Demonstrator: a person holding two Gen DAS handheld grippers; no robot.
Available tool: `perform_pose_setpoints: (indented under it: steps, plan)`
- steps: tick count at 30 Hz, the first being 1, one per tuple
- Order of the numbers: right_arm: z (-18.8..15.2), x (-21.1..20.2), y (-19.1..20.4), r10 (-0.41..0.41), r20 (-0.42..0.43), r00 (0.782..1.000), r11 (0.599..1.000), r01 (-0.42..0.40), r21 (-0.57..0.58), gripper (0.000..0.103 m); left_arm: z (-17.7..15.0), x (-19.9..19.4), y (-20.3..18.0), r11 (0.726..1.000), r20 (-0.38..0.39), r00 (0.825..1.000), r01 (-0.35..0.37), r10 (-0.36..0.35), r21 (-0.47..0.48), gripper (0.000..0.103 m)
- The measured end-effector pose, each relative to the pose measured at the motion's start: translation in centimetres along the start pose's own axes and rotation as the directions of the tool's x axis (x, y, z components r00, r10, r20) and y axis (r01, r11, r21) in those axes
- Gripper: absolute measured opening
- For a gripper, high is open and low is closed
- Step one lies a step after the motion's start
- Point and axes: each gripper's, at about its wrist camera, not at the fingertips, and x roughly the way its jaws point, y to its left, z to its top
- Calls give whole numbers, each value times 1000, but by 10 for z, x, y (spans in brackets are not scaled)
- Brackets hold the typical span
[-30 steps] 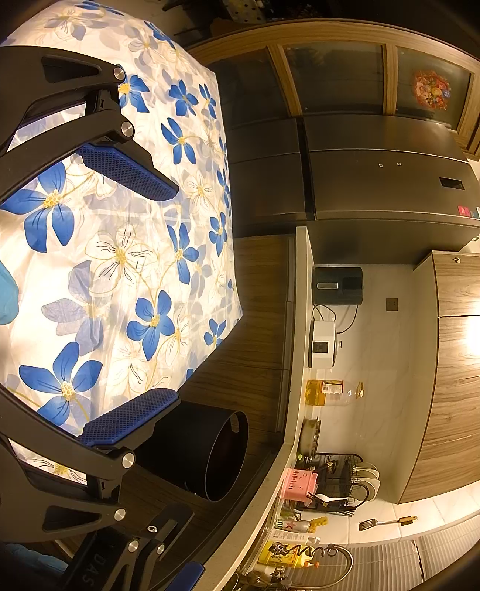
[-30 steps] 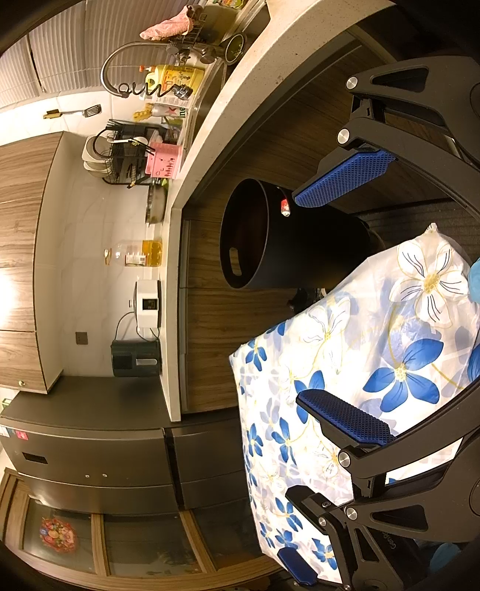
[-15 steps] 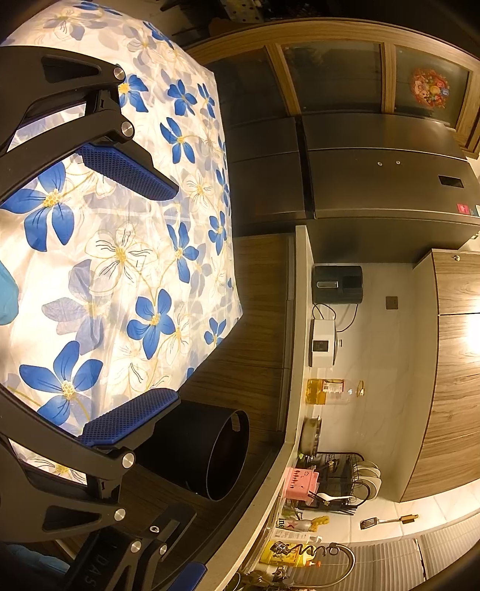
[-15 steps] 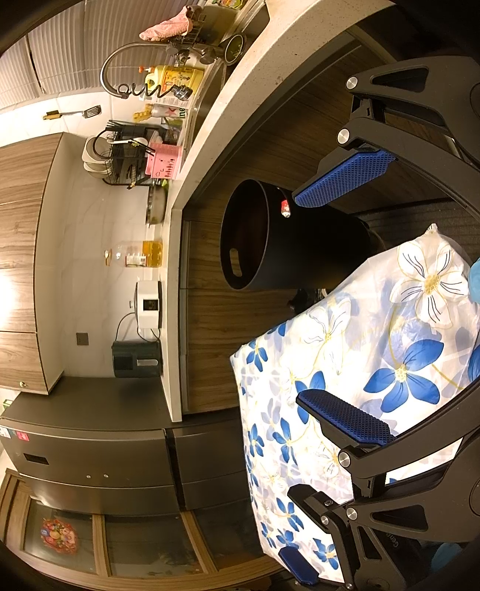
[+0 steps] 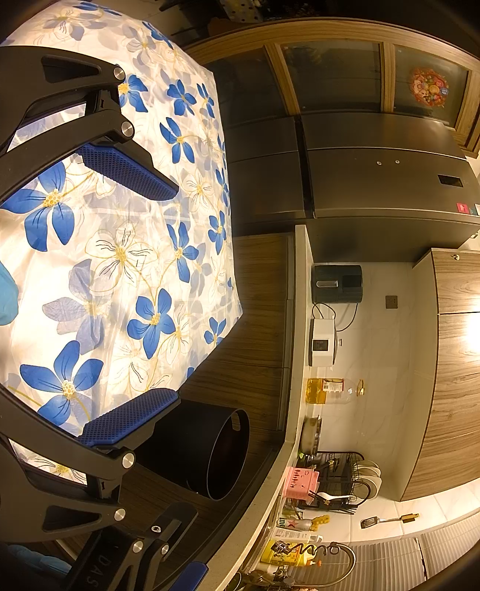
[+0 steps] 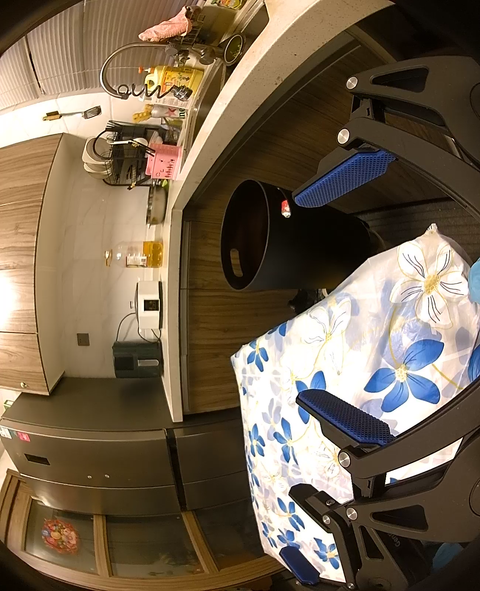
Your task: Collect trash
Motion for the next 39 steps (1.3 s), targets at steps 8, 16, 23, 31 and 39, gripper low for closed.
perform_pose_setpoints:
  steps: [8, 16, 23, 31, 39]
  plan:
    - [0, 0, 0, 0, 0, 1000, 1000, 0, 0, 98, 0, 0, 0, 1000, 0, 1000, -1, 1, 1, 97]
    - [0, 0, 0, 0, 0, 1000, 1000, 0, 1, 98, 0, -1, -1, 1000, 0, 1000, 1, -1, 1, 97]
    - [0, 1, 0, 0, 0, 1000, 1000, 0, 1, 98, -1, -1, 1, 1000, -5, 1000, 2, -2, 4, 97]
    - [0, 1, 0, 0, 1, 1000, 1000, 0, 2, 98, 0, 0, 1, 1000, -5, 1000, 3, -3, 9, 97]
    - [0, 2, 0, -3, 1, 1000, 1000, 3, 5, 98, -1, 2, 6, 1000, -11, 1000, -3, 4, 26, 76]
